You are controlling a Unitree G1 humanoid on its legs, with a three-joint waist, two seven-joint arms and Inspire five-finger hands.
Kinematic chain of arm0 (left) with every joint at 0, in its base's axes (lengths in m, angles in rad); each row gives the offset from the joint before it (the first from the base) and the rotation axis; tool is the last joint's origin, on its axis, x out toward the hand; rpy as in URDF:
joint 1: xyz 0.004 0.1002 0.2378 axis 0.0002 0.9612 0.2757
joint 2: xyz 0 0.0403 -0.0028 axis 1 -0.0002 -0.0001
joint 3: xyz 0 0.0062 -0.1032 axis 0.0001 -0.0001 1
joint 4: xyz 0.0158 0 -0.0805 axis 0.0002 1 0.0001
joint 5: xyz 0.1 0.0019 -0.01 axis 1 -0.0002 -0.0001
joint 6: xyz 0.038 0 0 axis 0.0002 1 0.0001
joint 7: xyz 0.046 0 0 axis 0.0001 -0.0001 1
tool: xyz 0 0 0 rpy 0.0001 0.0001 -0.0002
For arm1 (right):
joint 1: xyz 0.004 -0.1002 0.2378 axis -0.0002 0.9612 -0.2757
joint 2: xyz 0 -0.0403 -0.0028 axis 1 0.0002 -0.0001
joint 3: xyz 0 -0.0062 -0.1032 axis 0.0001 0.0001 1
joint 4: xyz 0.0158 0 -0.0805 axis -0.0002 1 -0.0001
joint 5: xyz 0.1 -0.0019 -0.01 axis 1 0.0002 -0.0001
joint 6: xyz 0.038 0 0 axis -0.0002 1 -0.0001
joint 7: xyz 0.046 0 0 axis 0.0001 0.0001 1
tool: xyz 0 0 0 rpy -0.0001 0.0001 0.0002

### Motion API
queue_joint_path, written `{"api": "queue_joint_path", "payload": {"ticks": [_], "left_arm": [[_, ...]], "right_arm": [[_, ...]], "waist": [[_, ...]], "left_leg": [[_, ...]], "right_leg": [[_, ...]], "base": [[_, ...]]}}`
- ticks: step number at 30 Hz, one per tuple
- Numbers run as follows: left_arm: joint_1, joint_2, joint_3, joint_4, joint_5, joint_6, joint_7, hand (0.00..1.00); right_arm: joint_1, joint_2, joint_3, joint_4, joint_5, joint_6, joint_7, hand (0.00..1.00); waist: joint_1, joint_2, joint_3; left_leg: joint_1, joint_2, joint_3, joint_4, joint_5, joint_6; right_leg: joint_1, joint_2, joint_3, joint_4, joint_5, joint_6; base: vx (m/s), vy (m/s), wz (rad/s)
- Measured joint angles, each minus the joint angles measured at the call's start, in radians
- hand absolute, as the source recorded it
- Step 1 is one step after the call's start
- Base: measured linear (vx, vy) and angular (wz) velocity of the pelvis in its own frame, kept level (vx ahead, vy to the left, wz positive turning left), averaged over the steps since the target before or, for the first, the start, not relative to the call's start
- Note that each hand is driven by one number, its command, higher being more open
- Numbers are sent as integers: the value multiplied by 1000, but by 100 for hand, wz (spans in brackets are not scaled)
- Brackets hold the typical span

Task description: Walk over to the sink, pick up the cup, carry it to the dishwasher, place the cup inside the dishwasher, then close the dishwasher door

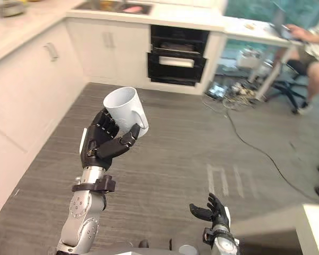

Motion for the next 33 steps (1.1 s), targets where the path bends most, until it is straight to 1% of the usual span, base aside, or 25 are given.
{"api": "queue_joint_path", "payload": {"ticks": [1,2,3,4,5,6,7,8,11,14,16,17,18,20,22,23,24,26,27,29,30,31,32,33], "left_arm": [[0,2,-10,-20,0,-1,-1,30],[0,11,-24,-67,0,-9,-6,30],[4,5,-25,-81,-1,-35,-8,30],[10,-2,-25,-81,-4,-37,-8,30],[20,-9,-25,-81,-8,-37,-8,30],[29,-15,-26,-80,-8,-36,-12,30],[32,-19,-28,-79,-8,-34,-17,30],[99,-31,-10,4,-7,-16,-30,30],[99,-31,-10,4,-7,-17,-30,30],[99,-31,-10,6,-7,-17,-28,30],[92,-31,-14,27,-5,-18,-28,30],[81,-31,-15,60,-4,-18,-28,30],[74,-31,-15,82,-3,-18,-27,30],[58,-31,-17,146,-2,-9,-22,30],[44,-30,-15,196,5,7,-20,30],[32,-24,-10,213,7,19,-18,30],[25,-20,-10,220,14,21,-16,30],[7,-8,1,217,43,24,-3,30],[7,-7,12,212,45,24,-3,30],[6,-1,47,180,47,24,3,30],[7,2,58,165,52,24,4,30],[14,5,65,150,62,24,9,30],[22,10,68,143,63,23,19,30],[27,12,68,138,63,23,23,30]], "right_arm": [[13,7,0,-17,0,0,-1,90],[36,21,10,-47,0,0,-1,90],[31,18,20,-48,0,1,0,90],[22,15,20,-51,0,3,0,90],[18,11,22,-78,0,2,1,90],[17,7,26,-100,0,0,1,90],[16,5,26,-109,0,0,1,90],[65,3,27,-61,-31,8,5,90],[64,3,27,-60,-31,8,5,90],[64,9,50,-37,-31,8,6,90],[77,16,58,-32,-31,8,4,90],[87,20,66,-29,-31,8,1,90],[91,21,70,-25,-31,8,0,90],[85,25,78,8,-31,8,-1,90],[51,21,77,63,-31,8,-12,90],[24,16,78,98,-31,9,-22,90],[10,12,78,111,-32,10,-26,90],[-49,-16,77,136,-41,13,-39,90],[-63,-21,77,137,-43,13,-40,90],[-106,-34,74,138,-63,11,-41,90],[-116,-38,74,140,-70,11,-43,90],[-118,-46,74,141,-80,11,-43,90],[-116,-54,74,142,-81,12,-44,90],[-114,-56,74,142,-81,12,-44,90]], "waist": [[-2,-17,-4],[5,-74,-19],[17,-86,-24],[27,-71,-28],[40,-50,-36],[45,-40,-42],[46,-37,-43],[55,-30,-116],[54,-30,-116],[55,-39,-120],[52,-40,-123],[50,-41,-124],[46,-40,-125],[27,-40,-127],[22,-32,-120],[21,-30,-114],[21,-29,-109],[22,-16,-80],[24,-15,-74],[25,-19,-47],[28,-33,-34],[31,-45,-22],[29,-48,-12],[28,-50,-8]], "left_leg": [[-2,-3,11,8,-14,-11],[-1,-20,35,25,-46,-7],[-10,-2,37,65,-89,-7],[-18,24,37,85,-103,-26],[-22,65,47,101,-119,-55],[-13,94,62,90,-124,-64],[-6,105,67,81,-125,-64],[27,106,114,-37,-73,-42],[30,107,115,-38,-73,-42],[51,118,152,-63,-69,-46],[64,124,167,-83,-63,-56],[72,129,170,-95,-59,-63],[74,131,169,-99,-58,-66],[76,144,169,-107,-49,-82],[70,157,170,-99,-52,-97],[51,164,174,-73,-56,-123],[41,166,179,-60,-57,-132],[20,174,221,-33,-63,-142],[18,173,223,-31,-63,-141],[5,163,224,-19,-87,-99],[-1,145,220,-2,-100,-86],[-7,118,210,29,-124,-68],[-9,90,186,57,-152,-45],[-7,77,178,66,-161,-35]], "right_leg": [[2,-12,4,-33,41,2],[1,-54,-10,-101,186,-4],[16,-55,-25,-116,142,52],[26,-34,-33,-133,149,41],[47,-2,-43,-172,160,23],[64,20,-49,-201,169,10],[74,28,-53,-211,174,4],[159,16,-39,-441,309,10],[159,17,-38,-442,309,10],[159,30,-14,-446,311,7],[161,28,-34,-454,313,2],[161,21,-70,-456,314,1],[161,20,-84,-456,314,0],[165,22,-114,-470,317,-9],[165,25,-144,-482,321,-17],[167,24,-156,-486,322,-20],[167,22,-160,-486,322,-21],[165,17,-177,-474,321,-22],[159,16,-179,-463,316,-24],[109,1,-198,-354,252,-18],[77,-19,-201,-275,199,-12],[48,-52,-211,-176,134,-10],[38,-86,-221,-101,89,-9],[35,-101,-225,-70,74,-8]], "base": [[287,-144,131],[329,-206,108],[325,-228,72],[272,-232,17],[206,-167,-13],[193,-151,-11],[112,-84,-6],[36,-28,-1],[0,0,-3],[0,-9,-27],[15,-30,-23],[36,-49,-6],[68,-75,5],[77,-80,15],[53,-87,11],[34,-72,15],[22,-55,23],[-5,-18,23],[-58,14,22],[-82,37,31],[-78,74,40],[-61,109,54],[-6,95,52],[50,116,55]]}}
